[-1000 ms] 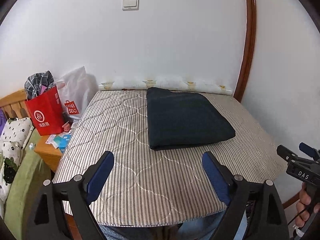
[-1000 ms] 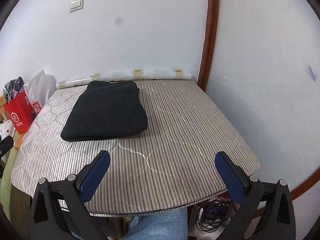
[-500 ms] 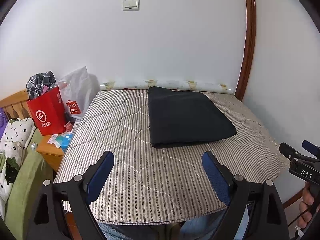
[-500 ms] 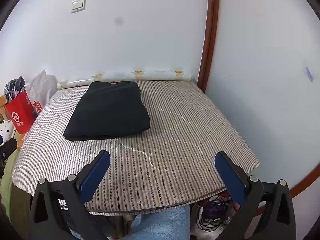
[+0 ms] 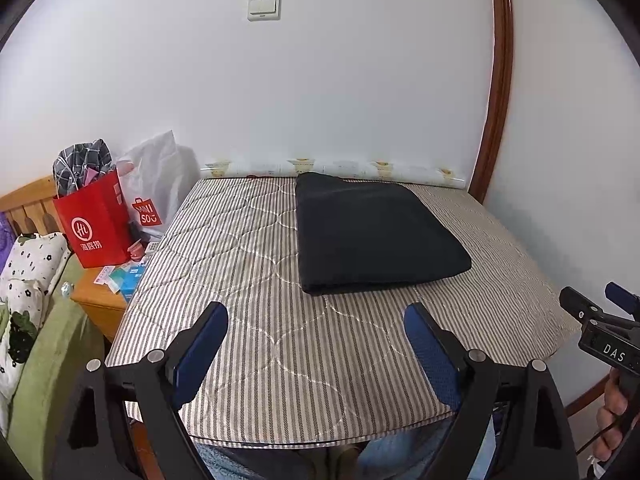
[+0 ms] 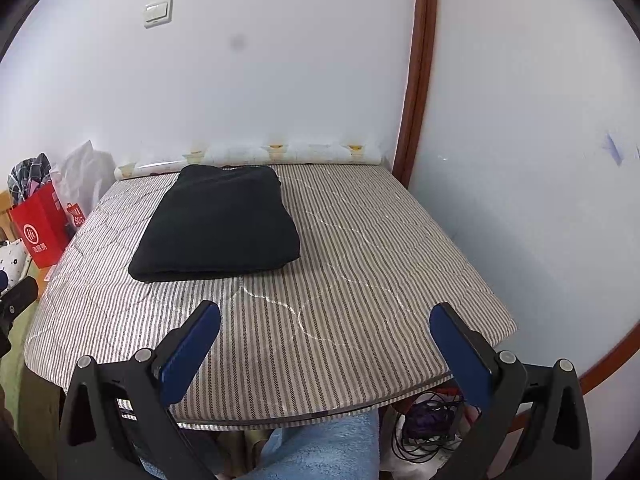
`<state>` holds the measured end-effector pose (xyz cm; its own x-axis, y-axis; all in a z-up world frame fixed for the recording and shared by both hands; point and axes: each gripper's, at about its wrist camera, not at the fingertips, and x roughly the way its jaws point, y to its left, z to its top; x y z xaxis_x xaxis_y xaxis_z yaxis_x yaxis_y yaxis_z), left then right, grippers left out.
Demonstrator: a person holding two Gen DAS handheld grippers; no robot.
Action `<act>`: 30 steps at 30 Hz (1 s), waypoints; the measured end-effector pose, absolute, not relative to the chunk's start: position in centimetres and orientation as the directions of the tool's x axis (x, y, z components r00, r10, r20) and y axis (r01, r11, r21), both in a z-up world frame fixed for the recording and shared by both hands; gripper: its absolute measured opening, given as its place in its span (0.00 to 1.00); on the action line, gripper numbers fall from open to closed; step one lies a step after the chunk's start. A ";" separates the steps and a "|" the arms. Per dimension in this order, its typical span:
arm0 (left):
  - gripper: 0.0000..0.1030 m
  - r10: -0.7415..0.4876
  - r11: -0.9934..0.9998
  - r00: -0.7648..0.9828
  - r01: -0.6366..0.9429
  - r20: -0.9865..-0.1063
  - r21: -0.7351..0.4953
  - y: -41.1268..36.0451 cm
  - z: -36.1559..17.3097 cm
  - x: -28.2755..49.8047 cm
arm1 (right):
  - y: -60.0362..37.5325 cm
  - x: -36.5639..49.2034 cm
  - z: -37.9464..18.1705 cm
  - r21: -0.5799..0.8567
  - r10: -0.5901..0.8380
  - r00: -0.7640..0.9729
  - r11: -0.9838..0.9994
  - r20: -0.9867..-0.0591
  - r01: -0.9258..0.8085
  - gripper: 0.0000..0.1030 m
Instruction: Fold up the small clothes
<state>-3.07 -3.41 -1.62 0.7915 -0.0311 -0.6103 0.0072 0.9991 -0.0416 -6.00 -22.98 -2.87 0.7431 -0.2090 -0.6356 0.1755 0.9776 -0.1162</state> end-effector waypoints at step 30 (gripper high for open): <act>0.87 -0.034 0.999 0.792 0.005 -0.609 -0.050 -3.2 -1.5 -3.2 | -22.3 -6.2 -2.5 -0.123 -0.218 0.745 0.976 -0.631 0.181 1.00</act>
<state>-3.24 -3.17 -1.54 0.7921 -0.0342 -0.6095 0.0049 0.9988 -0.0497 -6.22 -22.34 -2.53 0.7448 -0.2179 -0.6307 0.1813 0.9757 -0.1230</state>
